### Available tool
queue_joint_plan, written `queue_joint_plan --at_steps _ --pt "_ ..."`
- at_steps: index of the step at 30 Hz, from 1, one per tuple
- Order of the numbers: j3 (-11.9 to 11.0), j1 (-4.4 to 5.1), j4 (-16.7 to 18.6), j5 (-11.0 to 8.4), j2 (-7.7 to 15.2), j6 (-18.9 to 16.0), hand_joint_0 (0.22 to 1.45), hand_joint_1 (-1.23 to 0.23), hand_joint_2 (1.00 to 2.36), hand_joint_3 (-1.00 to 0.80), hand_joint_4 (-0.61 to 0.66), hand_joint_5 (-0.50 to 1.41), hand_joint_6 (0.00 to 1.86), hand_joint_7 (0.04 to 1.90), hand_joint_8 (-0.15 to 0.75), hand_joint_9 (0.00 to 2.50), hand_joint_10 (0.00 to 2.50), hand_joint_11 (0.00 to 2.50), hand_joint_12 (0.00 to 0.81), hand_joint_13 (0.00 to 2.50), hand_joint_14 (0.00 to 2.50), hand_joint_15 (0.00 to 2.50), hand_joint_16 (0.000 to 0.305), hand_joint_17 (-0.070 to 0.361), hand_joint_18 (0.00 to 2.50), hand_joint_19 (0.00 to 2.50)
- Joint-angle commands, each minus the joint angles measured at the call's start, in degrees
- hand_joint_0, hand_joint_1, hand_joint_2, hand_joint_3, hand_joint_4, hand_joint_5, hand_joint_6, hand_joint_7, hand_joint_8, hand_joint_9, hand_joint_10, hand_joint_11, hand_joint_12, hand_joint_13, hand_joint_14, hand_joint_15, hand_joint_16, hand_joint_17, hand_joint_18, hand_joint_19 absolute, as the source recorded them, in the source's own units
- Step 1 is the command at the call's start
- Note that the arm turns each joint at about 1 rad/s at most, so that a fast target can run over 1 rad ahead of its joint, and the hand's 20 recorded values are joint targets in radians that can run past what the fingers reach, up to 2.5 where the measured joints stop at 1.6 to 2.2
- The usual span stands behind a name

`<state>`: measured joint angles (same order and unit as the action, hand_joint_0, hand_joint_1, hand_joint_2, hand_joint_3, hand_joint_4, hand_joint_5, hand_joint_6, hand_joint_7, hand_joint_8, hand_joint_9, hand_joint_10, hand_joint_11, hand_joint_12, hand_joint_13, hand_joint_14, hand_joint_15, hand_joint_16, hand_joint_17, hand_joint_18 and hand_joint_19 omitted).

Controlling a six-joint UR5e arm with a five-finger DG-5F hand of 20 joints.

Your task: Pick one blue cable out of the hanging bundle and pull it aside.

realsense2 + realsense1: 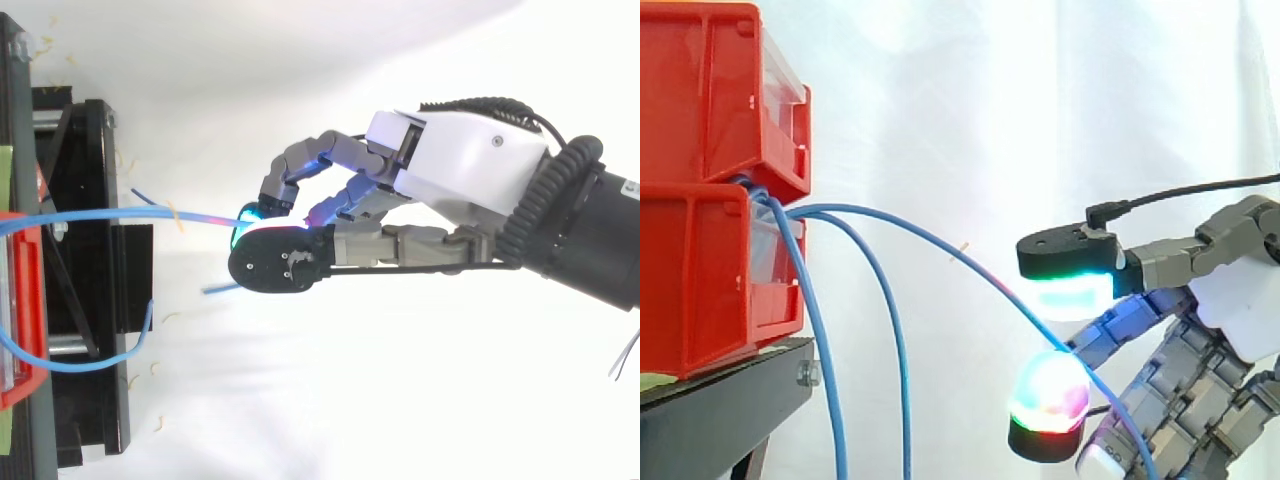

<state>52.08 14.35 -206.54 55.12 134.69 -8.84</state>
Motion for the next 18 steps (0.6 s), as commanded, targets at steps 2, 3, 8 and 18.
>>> queue_joint_plan --at_steps 2,3,8,18 --pt "-0.14 -0.2 2.81 -0.02 0.66 2.51 0.51 -0.51 1.0 -0.46 0.07 -0.09 0.79 0.84 0.263 0.85 0.01 0.3 0.422 0.71 0.02 0.49 0.06 0.136 0.55 0.75" --pt "-0.14 -0.29 2.81 -0.02 0.66 2.51 0.51 -0.51 1.0 -0.46 0.07 -0.09 0.79 0.84 0.26 0.85 0.01 0.3 0.421 0.71 0.02 0.49 0.06 0.136 0.55 0.76" --pt "-0.14 -0.29 7.38 -0.1 1.63 5.76 0.51 -0.51 1.0 -0.47 0.07 -0.09 0.79 0.84 0.262 0.84 0.01 0.29 0.421 0.71 0.02 0.5 0.06 0.136 0.55 0.75" --pt "-2.07 -0.55 6.5 -0.37 1.54 5.67 0.52 -0.53 1.0 -0.44 0.06 -0.09 0.8 0.85 0.257 0.83 0.01 0.3 0.418 0.71 0.02 0.49 0.059 0.134 0.56 0.75"
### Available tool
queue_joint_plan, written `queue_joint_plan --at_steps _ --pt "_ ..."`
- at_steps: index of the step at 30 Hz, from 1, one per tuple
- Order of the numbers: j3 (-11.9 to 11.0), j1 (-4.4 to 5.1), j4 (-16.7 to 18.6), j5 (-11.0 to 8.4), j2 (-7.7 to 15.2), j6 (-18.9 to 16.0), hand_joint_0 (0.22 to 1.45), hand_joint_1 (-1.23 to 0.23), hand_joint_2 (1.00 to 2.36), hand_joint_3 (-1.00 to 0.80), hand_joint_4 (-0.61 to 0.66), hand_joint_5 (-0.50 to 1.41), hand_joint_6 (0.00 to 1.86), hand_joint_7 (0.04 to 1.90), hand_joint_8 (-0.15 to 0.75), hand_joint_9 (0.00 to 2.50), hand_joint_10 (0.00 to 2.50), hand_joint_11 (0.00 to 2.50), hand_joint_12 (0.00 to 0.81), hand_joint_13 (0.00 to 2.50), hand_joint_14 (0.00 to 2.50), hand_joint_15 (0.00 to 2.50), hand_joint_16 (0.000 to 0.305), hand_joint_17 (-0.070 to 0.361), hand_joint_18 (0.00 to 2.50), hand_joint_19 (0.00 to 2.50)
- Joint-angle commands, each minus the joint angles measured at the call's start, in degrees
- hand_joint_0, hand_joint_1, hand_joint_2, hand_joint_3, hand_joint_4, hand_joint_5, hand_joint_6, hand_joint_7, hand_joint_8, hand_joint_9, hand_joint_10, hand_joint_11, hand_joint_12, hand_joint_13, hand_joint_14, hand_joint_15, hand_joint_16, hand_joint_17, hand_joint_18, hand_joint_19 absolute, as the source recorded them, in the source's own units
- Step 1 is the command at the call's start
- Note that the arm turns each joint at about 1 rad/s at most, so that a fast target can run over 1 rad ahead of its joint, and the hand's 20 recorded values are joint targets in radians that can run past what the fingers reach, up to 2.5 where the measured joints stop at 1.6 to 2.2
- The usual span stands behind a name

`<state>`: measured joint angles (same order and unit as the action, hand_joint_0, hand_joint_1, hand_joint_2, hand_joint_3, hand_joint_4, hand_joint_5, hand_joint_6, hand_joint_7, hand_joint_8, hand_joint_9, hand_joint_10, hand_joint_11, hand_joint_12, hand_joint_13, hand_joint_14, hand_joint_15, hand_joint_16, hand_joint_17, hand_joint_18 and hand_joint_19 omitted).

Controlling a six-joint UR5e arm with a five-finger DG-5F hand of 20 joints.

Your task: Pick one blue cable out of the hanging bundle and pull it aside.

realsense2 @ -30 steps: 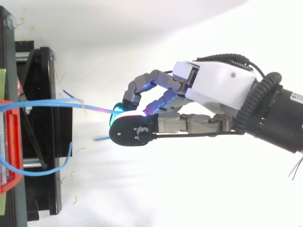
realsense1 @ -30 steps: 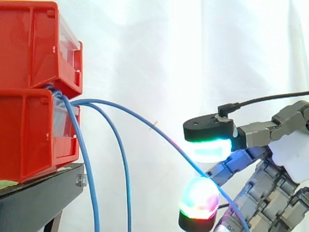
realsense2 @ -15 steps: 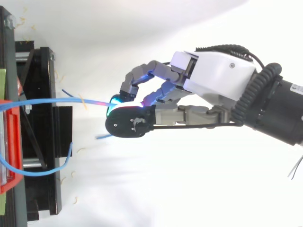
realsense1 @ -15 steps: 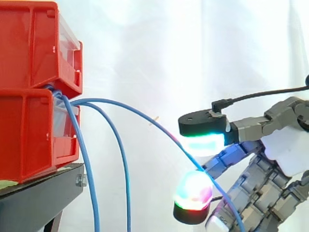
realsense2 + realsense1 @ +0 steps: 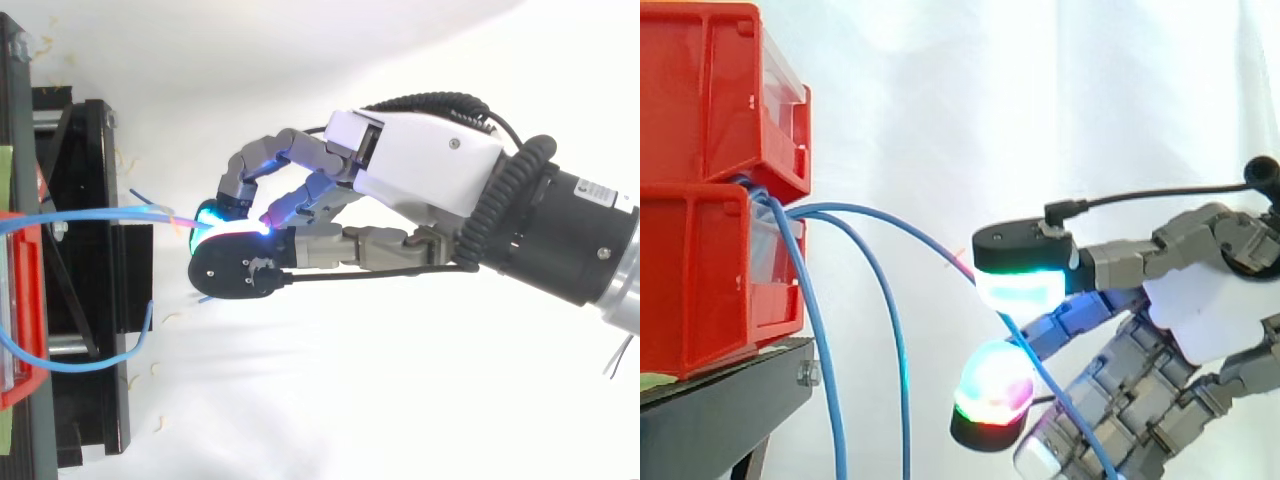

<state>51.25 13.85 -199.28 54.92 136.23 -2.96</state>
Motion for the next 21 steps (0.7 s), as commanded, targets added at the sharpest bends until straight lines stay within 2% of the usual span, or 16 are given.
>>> queue_joint_plan --at_steps 1,4,8,14,19,21 --pt "-1.77 -0.05 -1.11 -0.16 0.0 -0.21 0.52 -0.53 1.0 -0.45 0.06 -0.09 0.8 0.85 0.257 0.83 0.01 0.3 0.416 0.71 0.02 0.49 0.059 0.134 0.56 0.75" --pt "-2.91 -0.05 -2.87 -0.16 0.0 -0.3 0.49 -0.51 1.0 -0.49 0.07 -0.09 0.81 0.84 0.266 0.84 0.01 0.29 0.426 0.72 0.02 0.5 0.062 0.14 0.57 0.74" --pt "-3.35 -0.14 -3.3 -0.16 0.0 -0.3 0.45 -0.48 1.0 -0.5 0.07 -0.1 0.81 0.8 0.285 0.83 0.01 0.29 0.45 0.73 0.02 0.48 0.067 0.152 0.59 0.74" --pt "-4.5 -0.49 -4.27 0.01 0.0 -0.3 0.44 -0.46 1.0 -0.5 0.08 -0.1 0.82 0.78 0.287 0.83 0.01 0.28 0.452 0.73 0.02 0.49 0.068 0.154 0.59 0.74" --pt "-5.46 -0.76 -5.33 0.1 0.0 -0.3 0.5 -0.49 1.0 -0.49 0.06 -0.1 0.81 0.8 0.265 0.81 0.01 0.28 0.426 0.71 0.02 0.5 0.062 0.14 0.55 0.75" --pt "-5.99 -0.84 -5.59 0.1 0.0 -0.3 0.53 -0.52 1.0 -0.44 0.05 -0.1 0.82 0.83 0.259 0.81 0.01 0.29 0.416 0.7 0.02 0.49 0.06 0.135 0.53 0.75"
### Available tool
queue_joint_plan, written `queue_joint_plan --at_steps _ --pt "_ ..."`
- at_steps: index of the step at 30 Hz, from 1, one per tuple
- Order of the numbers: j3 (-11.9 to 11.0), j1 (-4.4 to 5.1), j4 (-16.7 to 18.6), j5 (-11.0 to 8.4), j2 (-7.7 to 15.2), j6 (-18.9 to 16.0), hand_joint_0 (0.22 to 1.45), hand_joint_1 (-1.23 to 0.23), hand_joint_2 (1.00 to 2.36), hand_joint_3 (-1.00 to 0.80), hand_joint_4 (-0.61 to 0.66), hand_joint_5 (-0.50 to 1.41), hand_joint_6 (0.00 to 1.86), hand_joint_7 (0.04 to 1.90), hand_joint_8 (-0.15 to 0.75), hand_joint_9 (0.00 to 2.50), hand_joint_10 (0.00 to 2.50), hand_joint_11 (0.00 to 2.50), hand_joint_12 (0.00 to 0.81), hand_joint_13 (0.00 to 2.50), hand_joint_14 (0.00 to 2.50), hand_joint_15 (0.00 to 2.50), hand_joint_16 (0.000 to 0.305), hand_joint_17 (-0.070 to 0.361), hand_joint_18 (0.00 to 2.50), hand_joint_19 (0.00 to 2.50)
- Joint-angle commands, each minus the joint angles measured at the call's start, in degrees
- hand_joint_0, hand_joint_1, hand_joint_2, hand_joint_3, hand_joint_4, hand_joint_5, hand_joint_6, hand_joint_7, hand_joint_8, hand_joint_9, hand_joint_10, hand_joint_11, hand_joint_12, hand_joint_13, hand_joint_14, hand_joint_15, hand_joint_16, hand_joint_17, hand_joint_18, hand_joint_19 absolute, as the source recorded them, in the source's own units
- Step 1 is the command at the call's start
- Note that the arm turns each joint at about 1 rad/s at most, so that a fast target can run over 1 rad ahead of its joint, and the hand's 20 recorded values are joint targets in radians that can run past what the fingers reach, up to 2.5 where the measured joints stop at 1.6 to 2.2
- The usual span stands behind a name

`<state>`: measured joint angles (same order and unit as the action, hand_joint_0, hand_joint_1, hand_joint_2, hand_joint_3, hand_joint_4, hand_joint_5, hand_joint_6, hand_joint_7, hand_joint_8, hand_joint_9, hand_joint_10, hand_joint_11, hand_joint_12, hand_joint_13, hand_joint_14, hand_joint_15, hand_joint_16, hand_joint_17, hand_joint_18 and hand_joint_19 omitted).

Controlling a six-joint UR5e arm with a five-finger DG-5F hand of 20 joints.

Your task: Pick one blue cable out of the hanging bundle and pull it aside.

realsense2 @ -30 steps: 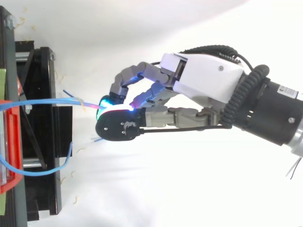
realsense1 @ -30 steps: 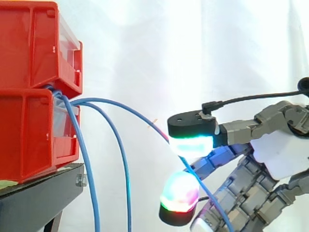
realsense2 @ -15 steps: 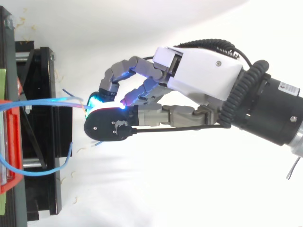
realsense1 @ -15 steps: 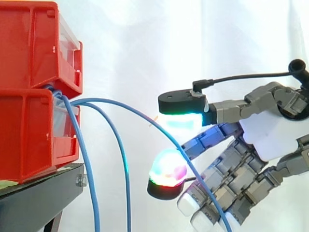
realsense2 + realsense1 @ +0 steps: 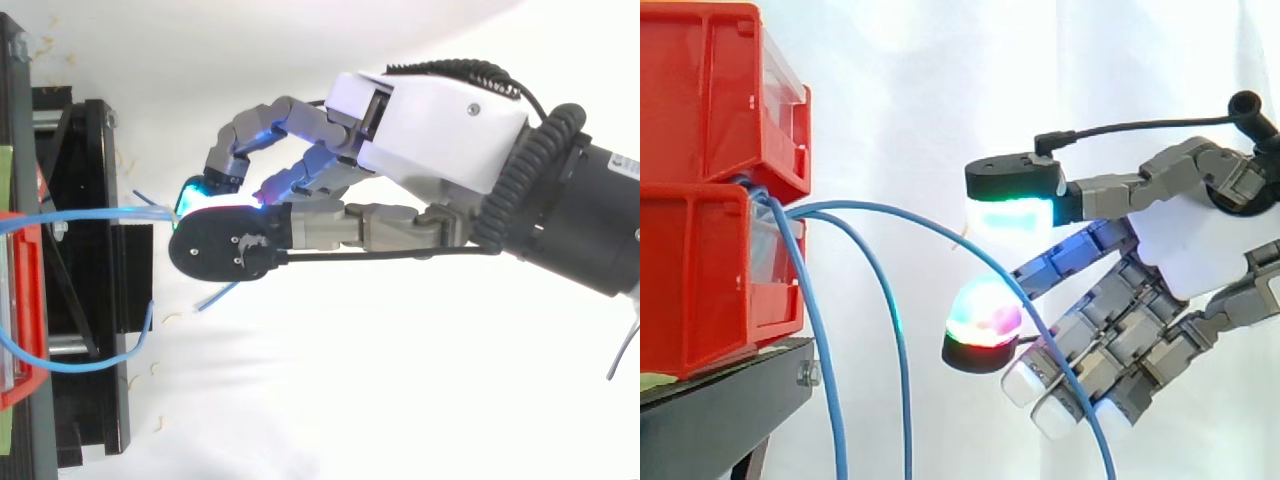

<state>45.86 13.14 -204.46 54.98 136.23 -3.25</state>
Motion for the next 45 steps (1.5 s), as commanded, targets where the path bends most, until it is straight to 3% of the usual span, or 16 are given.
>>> queue_joint_plan --at_steps 1,5,10,16,18,26,33,36,41,45 --pt "-0.69 -0.22 -0.59 0.04 0.0 0.0 0.54 -0.54 1.01 -0.39 0.05 -0.1 0.84 0.84 0.256 0.82 0.01 0.29 0.412 0.7 0.02 0.49 0.059 0.132 0.54 0.76" --pt "-1.57 -0.31 -1.82 0.04 0.0 0.0 0.56 -0.65 1.01 -0.29 0.06 -0.11 0.87 0.85 0.271 0.83 0.01 0.29 0.426 0.72 0.02 0.49 0.062 0.139 0.58 0.74" --pt "-1.74 0.05 -2.61 0.04 0.0 0.0 0.52 -0.68 1.01 -0.41 0.06 -0.11 0.88 0.81 0.261 0.82 0.01 0.3 0.413 0.72 0.02 0.49 0.059 0.134 0.56 0.75" --pt "0.81 0.75 -1.29 0.21 0.0 -1.67 0.59 -0.74 1.01 -0.26 0.03 -0.1 0.91 0.85 0.253 0.84 0.01 0.32 0.396 0.75 0.02 0.5 0.057 0.129 0.62 0.73" --pt "1.25 0.93 -0.77 1.36 0.0 -4.83 0.59 -0.78 1.02 -0.15 0.03 -0.09 0.92 0.84 0.267 0.88 0.01 0.31 0.415 0.79 0.02 0.48 0.062 0.141 0.69 0.7" --pt "0.89 1.1 -0.59 5.93 0.0 -8.96 0.59 -0.89 1.0 0.1 -0.09 -0.03 0.89 1.05 0.265 1.09 0.01 0.25 0.445 0.98 0.02 0.52 0.071 0.161 0.87 0.69" --pt "-1.48 1.54 -0.94 8.39 0.0 -15.56 0.57 -0.88 1.08 0.11 -0.11 -0.01 0.87 1.08 0.264 1.15 0.01 0.24 0.447 0.99 0.02 0.51 0.073 0.164 0.88 0.69" --pt "-1.48 1.54 -0.94 9.53 0.0 -17.66 0.56 -0.87 1.14 0.1 -0.11 -0.01 0.87 1.08 0.261 1.15 0.01 0.23 0.455 0.99 0.02 0.51 0.073 0.165 0.88 0.69" --pt "-0.69 1.54 -0.68 13.57 0.0 -20.3 0.53 -0.86 1.23 0.07 -0.11 -0.01 0.87 1.08 0.257 1.12 0.01 0.18 0.461 0.93 0.02 0.48 0.074 0.166 0.81 0.65" --pt "0.37 1.54 -0.59 13.92 0.0 -20.21 0.52 -0.86 1.26 0.06 -0.11 -0.01 0.86 1.08 0.261 1.06 0.0 0.11 0.467 0.89 0.02 0.42 0.073 0.165 0.76 0.62"
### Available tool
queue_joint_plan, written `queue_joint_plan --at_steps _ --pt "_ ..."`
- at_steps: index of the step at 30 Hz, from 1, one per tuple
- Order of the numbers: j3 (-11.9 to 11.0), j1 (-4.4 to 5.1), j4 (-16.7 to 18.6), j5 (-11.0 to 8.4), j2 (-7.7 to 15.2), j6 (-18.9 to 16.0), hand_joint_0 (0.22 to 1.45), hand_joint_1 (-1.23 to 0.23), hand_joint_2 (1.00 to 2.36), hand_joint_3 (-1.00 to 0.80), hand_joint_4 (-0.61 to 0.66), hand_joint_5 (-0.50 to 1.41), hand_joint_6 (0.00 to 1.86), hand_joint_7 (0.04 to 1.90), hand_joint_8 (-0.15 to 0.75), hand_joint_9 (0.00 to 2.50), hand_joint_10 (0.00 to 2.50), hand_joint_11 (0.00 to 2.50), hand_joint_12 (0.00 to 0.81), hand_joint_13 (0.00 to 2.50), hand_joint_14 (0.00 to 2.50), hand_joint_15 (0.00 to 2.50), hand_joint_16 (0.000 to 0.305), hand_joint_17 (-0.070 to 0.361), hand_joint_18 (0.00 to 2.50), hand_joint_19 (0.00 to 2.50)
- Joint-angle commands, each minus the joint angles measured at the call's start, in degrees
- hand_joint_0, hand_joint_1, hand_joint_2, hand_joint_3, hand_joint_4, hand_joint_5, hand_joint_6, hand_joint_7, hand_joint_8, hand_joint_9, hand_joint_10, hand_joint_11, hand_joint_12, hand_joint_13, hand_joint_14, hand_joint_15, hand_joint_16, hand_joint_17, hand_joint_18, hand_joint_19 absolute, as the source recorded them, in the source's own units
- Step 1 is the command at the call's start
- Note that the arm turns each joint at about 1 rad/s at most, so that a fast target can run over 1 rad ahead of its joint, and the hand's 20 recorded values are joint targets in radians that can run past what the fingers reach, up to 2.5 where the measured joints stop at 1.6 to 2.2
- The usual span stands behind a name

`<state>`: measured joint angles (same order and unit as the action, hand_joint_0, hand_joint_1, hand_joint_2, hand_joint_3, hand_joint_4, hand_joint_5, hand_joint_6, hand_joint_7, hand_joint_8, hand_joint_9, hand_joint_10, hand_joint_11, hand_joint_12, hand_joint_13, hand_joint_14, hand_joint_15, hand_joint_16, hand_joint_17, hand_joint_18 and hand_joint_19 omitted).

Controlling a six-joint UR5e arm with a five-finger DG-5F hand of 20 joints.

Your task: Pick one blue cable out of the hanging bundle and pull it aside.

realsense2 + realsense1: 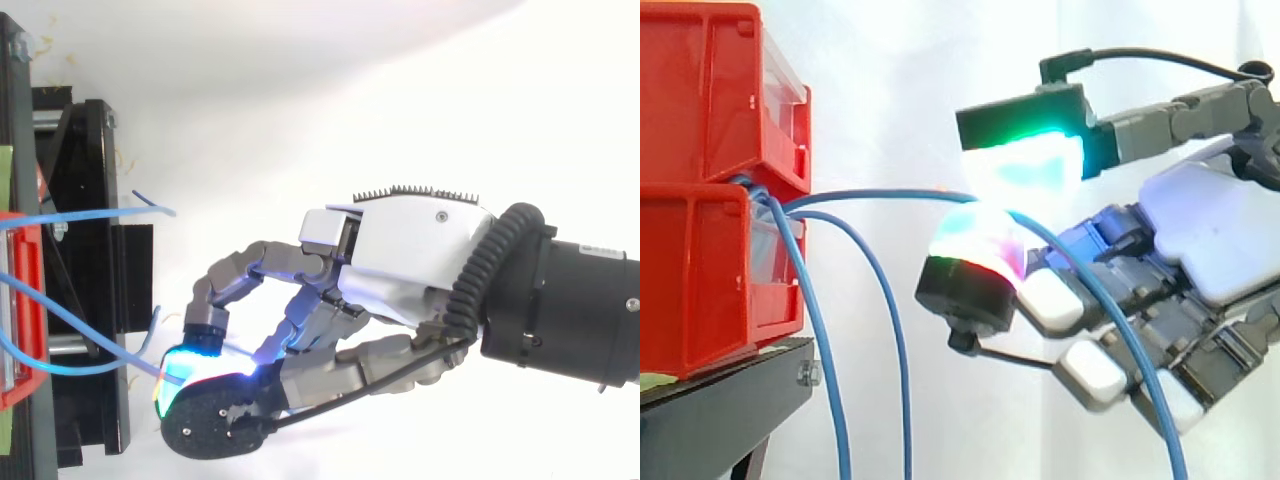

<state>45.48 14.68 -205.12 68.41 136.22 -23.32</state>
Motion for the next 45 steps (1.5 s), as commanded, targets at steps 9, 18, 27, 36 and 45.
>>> queue_joint_plan --at_steps 9,18,27,36,45 --pt "4.0 0.0 1.92 0.5 0.01 -0.14 0.51 -0.85 1.32 0.03 -0.12 -0.01 0.86 1.09 0.261 0.91 0.0 0.0 0.475 0.8 0.01 0.33 0.074 0.167 0.67 0.56" --pt "11.12 -0.26 11.85 0.76 0.01 -0.41 0.5 -0.84 1.33 0.03 -0.12 0.0 0.86 1.08 0.264 0.91 0.0 0.0 0.472 0.79 0.01 0.36 0.075 0.168 0.65 0.58" --pt "12.96 -0.53 18.0 0.85 0.01 -0.32 0.5 -0.84 1.35 0.02 -0.12 0.0 0.85 1.08 0.264 0.91 0.0 0.0 0.468 0.78 0.01 0.38 0.076 0.17 0.64 0.58" --pt "12.96 -0.53 18.09 0.5 0.01 0.21 0.49 -0.83 1.37 0.02 -0.12 0.0 0.85 1.09 0.266 0.94 0.0 0.02 0.469 0.79 0.02 0.41 0.076 0.172 0.64 0.6" --pt "18.06 -0.44 21.78 0.5 0.01 0.39 0.48 -0.82 1.44 0.0 -0.12 0.0 0.85 1.1 0.265 0.95 0.0 0.03 0.47 0.8 0.02 0.42 0.077 0.174 0.64 0.6"
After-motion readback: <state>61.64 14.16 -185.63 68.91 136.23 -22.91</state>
